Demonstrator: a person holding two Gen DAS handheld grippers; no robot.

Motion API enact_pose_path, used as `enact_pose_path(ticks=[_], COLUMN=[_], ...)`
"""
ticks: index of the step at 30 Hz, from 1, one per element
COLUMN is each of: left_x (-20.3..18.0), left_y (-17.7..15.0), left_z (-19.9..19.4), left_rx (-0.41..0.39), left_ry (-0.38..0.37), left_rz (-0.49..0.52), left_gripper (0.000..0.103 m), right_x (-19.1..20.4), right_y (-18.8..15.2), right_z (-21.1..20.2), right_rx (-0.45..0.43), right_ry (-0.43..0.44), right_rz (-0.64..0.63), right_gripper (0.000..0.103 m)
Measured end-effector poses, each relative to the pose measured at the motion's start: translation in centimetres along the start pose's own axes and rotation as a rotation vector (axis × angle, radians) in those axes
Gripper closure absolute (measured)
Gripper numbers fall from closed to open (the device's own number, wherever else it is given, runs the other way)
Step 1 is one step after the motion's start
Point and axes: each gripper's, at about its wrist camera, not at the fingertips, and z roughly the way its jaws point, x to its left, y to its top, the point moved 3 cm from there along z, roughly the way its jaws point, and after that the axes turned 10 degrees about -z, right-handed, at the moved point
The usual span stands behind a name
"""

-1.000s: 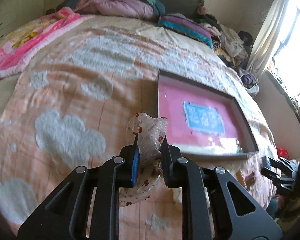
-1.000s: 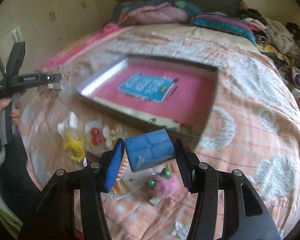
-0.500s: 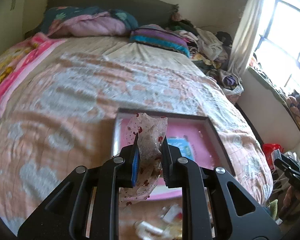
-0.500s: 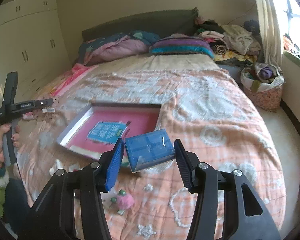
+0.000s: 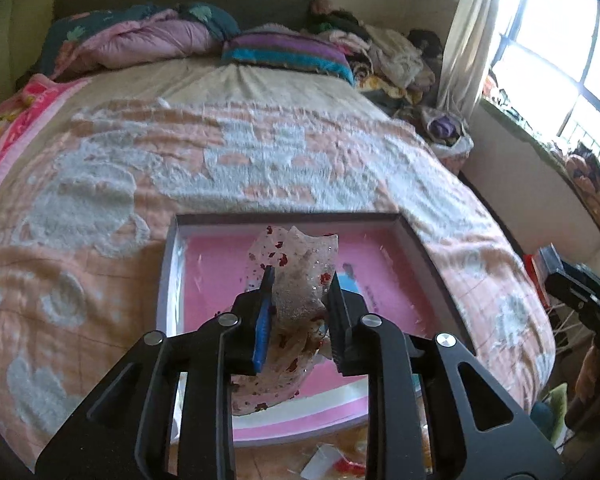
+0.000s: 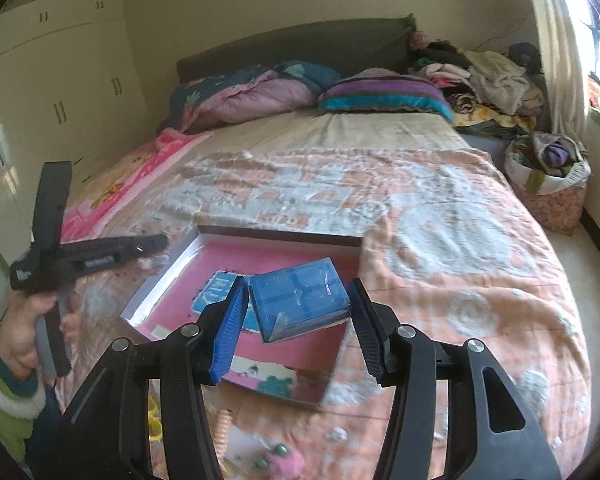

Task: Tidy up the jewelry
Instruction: 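Release the scrunchie into the tray from the left tool while the right releases the case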

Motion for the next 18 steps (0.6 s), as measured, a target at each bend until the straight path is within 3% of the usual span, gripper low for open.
enact_pose_path(ticks=[5, 10, 18], left_x=[0.9, 1.9, 3.1], left_y=[-1.0, -1.9, -3.0], left_z=[1.6, 2.5, 2.6], left_rx=[0.035, 0.056, 0.074], left_ry=[0.008, 0.034, 0.084], left_rz=[-0.003, -0.014, -0.016], left_gripper=[0.084, 0.072, 0.036], right_x=[1.9, 3.0, 3.5], right_y=[0.1, -0.6, -3.4], right_z=[3.6, 6.3, 10.5], right_rx=[0.054, 0.11, 0.222], right_ry=[0.031, 0.036, 0.018], right_rz=[-0.017, -0.032, -0.009], right_gripper=[0.053, 0.053, 0.053])
